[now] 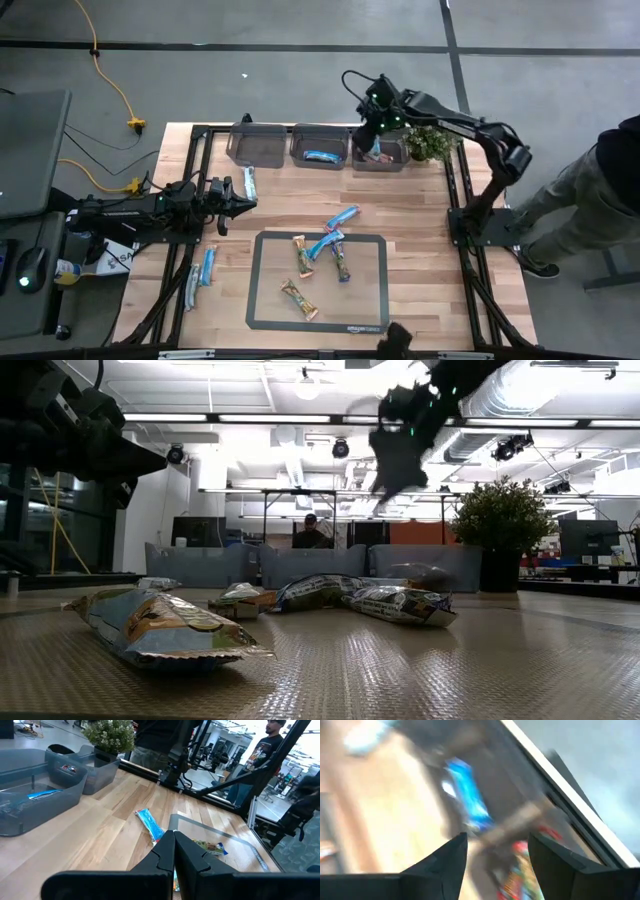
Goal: Pick and place Granola Bars by type
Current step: Put the red granola bar into the right black bin
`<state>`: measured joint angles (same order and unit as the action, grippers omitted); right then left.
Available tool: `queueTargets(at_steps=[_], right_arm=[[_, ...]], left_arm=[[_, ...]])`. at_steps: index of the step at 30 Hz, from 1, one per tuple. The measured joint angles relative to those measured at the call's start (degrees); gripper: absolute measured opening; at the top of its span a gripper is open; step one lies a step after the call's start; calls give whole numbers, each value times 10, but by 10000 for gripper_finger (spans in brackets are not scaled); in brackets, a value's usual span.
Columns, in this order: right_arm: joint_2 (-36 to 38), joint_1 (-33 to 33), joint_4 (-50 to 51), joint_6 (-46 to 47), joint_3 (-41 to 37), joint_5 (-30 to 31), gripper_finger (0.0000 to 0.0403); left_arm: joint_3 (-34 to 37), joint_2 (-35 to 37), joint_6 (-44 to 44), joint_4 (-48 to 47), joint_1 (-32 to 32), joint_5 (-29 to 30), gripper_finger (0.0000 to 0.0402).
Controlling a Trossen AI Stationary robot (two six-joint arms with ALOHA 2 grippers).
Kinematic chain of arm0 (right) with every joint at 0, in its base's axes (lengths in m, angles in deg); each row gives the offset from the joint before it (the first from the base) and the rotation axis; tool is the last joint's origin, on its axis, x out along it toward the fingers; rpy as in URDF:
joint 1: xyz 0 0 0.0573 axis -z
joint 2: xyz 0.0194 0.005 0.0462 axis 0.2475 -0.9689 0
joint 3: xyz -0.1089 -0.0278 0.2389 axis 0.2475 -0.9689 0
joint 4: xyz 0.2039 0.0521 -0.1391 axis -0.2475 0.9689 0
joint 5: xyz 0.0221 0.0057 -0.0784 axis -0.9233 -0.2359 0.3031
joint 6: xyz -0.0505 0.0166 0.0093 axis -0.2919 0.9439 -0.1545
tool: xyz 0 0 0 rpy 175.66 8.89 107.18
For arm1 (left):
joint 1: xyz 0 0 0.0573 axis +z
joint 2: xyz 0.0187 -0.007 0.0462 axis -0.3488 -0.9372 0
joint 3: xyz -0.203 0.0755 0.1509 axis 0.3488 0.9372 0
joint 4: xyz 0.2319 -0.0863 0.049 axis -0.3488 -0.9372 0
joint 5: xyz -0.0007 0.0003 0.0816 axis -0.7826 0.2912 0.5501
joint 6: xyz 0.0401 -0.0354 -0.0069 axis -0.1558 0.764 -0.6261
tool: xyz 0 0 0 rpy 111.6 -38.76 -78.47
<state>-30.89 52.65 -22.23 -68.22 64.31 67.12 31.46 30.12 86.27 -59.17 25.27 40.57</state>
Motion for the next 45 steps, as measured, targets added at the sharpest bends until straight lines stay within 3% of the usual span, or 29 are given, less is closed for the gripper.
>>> queueTargets(at_steps=[10, 14, 21, 25, 36, 45], right_arm=[[97, -80, -113, -15, 0, -35, 196], [105, -101, -108, -25, 0, -43, 193], [86, -151, -13, -67, 49, -29, 193], [58, -176, 58, -110, 108, 17, 193], [-48, -186, 258, -190, 257, 72, 193], [-101, -217, 308, -326, 214, 102, 193]], left_arm=[[0, 0, 0, 0, 0, 0, 0], [0, 0, 0, 0, 0, 0, 0], [0, 0, 0, 0, 0, 0, 0], [0, 0, 0, 0, 0, 0, 0], [0, 0, 0, 0, 0, 0, 0], [0, 0, 0, 0, 0, 0, 0]])
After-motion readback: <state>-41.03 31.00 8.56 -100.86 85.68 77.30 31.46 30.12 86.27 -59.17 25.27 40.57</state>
